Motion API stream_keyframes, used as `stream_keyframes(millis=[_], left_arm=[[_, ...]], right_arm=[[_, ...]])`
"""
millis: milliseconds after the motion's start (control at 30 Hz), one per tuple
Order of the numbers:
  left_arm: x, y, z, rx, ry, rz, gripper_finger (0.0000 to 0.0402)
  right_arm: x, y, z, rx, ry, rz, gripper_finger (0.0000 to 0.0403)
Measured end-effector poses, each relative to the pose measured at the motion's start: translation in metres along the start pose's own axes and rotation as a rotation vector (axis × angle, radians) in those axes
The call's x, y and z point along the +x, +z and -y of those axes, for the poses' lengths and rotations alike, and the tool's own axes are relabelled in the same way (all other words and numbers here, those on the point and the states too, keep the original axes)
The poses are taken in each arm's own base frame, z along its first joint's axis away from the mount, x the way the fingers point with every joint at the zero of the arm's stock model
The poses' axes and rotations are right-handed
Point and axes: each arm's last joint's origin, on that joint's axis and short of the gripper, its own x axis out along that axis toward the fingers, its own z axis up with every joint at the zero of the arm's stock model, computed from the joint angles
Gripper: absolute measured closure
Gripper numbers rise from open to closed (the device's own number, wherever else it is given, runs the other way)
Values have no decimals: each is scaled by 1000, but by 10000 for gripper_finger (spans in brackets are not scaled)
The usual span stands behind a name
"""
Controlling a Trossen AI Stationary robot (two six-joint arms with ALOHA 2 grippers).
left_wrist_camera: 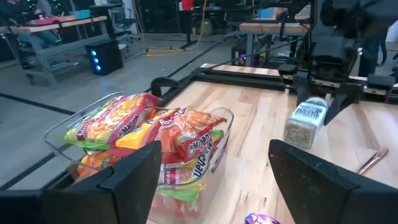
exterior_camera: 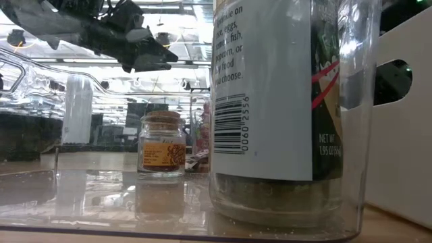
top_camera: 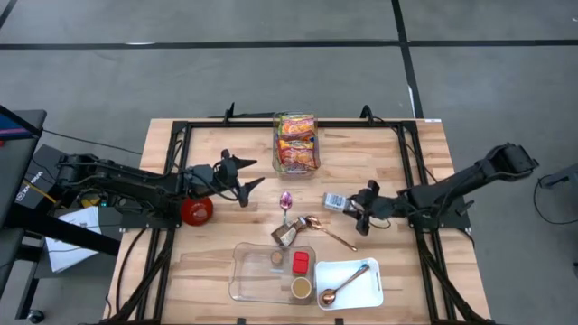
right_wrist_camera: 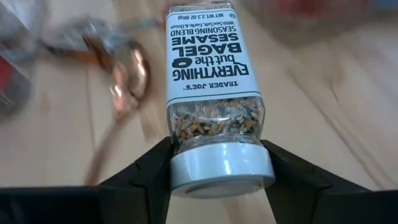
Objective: Pick & Place Food Item
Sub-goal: Put the white seasoning bottle into the bottom transparent bin
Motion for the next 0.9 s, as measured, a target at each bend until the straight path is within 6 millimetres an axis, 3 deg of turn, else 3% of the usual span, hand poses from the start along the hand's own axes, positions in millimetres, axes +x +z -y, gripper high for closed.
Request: stream_keyframes(millis=[200,567,700,900], left_arm=[[0,0,0,6,1,0,126],[0,-5,0,31,2,-49,147],[-3,-15,-1,36,2,-70,154],[-10,-32,-5,6,2,-36,160]], right_arm=[[-3,25,4,6,-9,-200,207],[-47,115,7,10,23,-462,207],[-48,128,11,62,12,-656,207],[-28,134,12,46,-48,-1040,207]])
